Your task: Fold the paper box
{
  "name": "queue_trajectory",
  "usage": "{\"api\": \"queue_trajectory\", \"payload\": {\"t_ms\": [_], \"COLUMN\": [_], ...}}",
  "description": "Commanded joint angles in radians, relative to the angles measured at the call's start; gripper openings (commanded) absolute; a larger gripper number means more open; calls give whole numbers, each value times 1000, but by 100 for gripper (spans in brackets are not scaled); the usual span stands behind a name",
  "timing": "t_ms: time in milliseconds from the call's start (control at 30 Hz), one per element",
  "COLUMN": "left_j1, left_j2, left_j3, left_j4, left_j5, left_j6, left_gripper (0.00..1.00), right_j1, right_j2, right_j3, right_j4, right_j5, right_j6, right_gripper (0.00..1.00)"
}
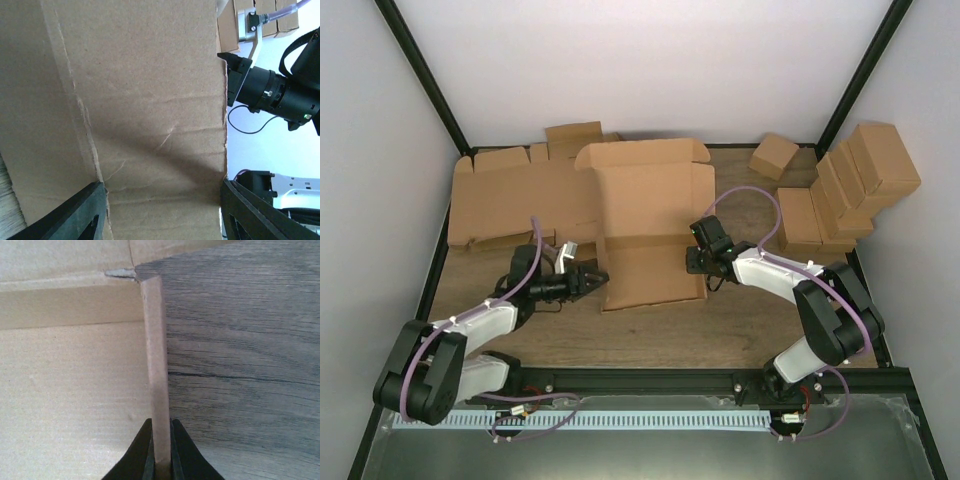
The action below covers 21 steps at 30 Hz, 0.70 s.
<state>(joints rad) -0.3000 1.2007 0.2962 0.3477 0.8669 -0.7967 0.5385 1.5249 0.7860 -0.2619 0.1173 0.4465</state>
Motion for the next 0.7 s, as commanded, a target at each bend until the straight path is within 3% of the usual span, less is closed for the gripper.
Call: {"api": "queue_trajectory", "payload": {"t_ms": [0,67,233,400,567,667], "left_j1": [-36,-42,-54,-58,-85,-87], "left_j2": [27,46,91,93,77,94], "left_j3": [31,45,124,141,196,208], "left_j4": [4,-33,-312,-387,-516,-546], "left_j5": [5,-23,-176,-252,-337,-344], "left_j6": [32,51,187,200,243,255], "left_gripper": [64,63,62,61,71,67], "right_j1": [7,8,8,8,8,8], "right_j2": [-13,-12,-15,-14,-16,-16], "right_j3": [13,12,7,11,10,9], "right_j4": [16,15,16,17,18,19], "right_j5": [-10,-11,-7,-8,-6,-7], "right_j6": [20,21,18,16,15,15], "right_gripper": [1,1,1,1,1,1]}}
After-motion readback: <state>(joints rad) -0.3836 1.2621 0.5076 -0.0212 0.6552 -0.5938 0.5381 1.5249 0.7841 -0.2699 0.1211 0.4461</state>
